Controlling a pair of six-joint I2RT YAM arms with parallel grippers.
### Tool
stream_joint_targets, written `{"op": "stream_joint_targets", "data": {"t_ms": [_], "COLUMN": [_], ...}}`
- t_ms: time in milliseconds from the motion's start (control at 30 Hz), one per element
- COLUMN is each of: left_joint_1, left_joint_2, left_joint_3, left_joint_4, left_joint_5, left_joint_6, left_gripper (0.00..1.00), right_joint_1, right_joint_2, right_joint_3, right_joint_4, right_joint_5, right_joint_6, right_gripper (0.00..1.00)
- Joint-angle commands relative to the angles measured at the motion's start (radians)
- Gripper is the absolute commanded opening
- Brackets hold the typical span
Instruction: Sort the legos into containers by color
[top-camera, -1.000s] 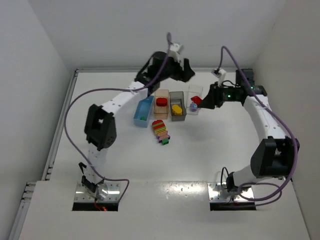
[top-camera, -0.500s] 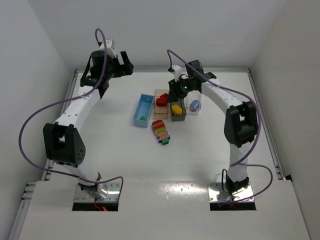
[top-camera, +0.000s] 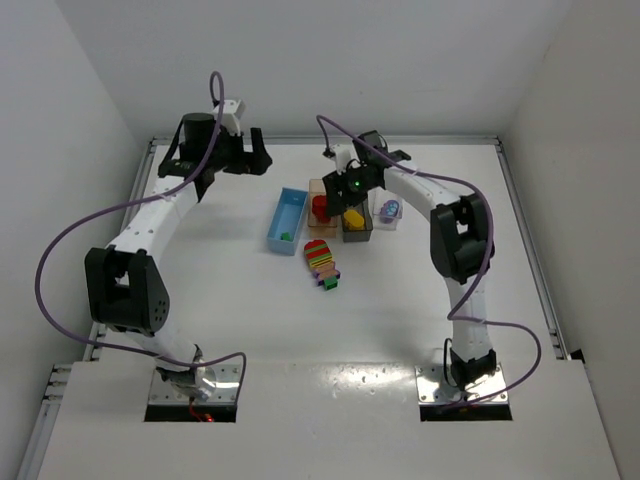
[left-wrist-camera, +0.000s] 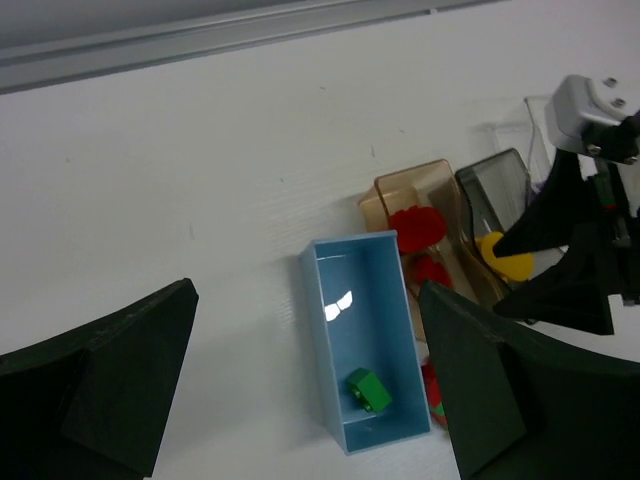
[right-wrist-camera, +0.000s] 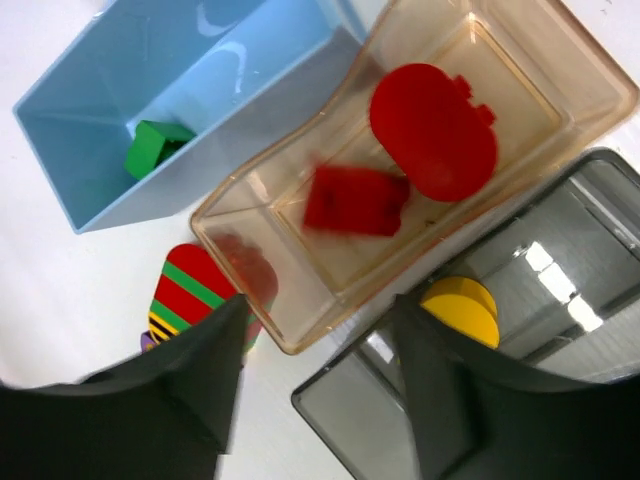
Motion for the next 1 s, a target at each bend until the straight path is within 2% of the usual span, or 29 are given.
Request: {"op": "stream_joint_targets", "data": {"t_ms": [0,67,200,300,333,367,400,467,500,567,667,733,967], "left_joint_1": [0.009,0.009,0.009,0.009,0.009,0.009,0.009,0.009,0.009,0.000,-0.011,-0.011,-0.011], "left_joint_2": [-0.018,-0.007,-0.028,-0.105,-0.143,-0.157,-0.169,-0.183,-0.183,-0.183,-0.202,-0.247,-0.350], "left_joint_3": [-0.006,-0.018,-0.085,-0.192,-0.216,-0.234,-0.245,-0.254,-0.254,-0.233,-0.242,-0.280,-0.335], "left_joint_4": [-0.017,-0.017,0.014,0.119,0.144,0.161,0.170,0.146,0.128,0.047,0.015,0.015,0.015], "left_joint_5": [0.142,0.187,0.239,0.146,0.069,0.026,-0.046,-0.109,-0.196,-0.256,-0.350,-0.390,-0.424], "left_joint_6": [0.077,0.103,0.134,0.107,0.090,0.073,0.042,0.012,-0.039,-0.074,-0.102,-0.114,-0.088], "left_gripper": [1.00,1.00,1.00,1.00,1.00,1.00,1.00,1.00,1.00,1.00,1.00,1.00,1.00], "right_joint_1": [0.029,0.040,0.049,0.049,0.049,0.049,0.061,0.087,0.096,0.156,0.212,0.233,0.321], "right_joint_2": [-0.011,-0.020,-0.095,-0.221,-0.302,-0.303,-0.400,-0.497,-0.581,-0.651,-0.683,-0.665,-0.570], "right_joint_3": [0.050,0.050,0.041,-0.021,-0.083,-0.129,-0.245,-0.365,-0.480,-0.595,-0.683,-0.683,-0.694], "right_joint_4": [0.015,0.015,0.015,-0.015,-0.038,-0.039,-0.039,-0.020,-0.010,0.020,0.061,0.081,0.123], "right_joint_5": [0.017,0.027,0.018,0.020,0.033,0.043,0.060,0.060,0.061,0.159,0.226,0.295,0.524], "right_joint_6": [-0.008,-0.008,-0.020,-0.020,-0.009,0.001,0.024,0.025,0.034,0.115,0.158,0.213,0.426], "right_gripper": [0.63,0.72,0.74,0.74,0.74,0.74,0.74,0.75,0.77,0.77,0.75,0.75,0.74]}}
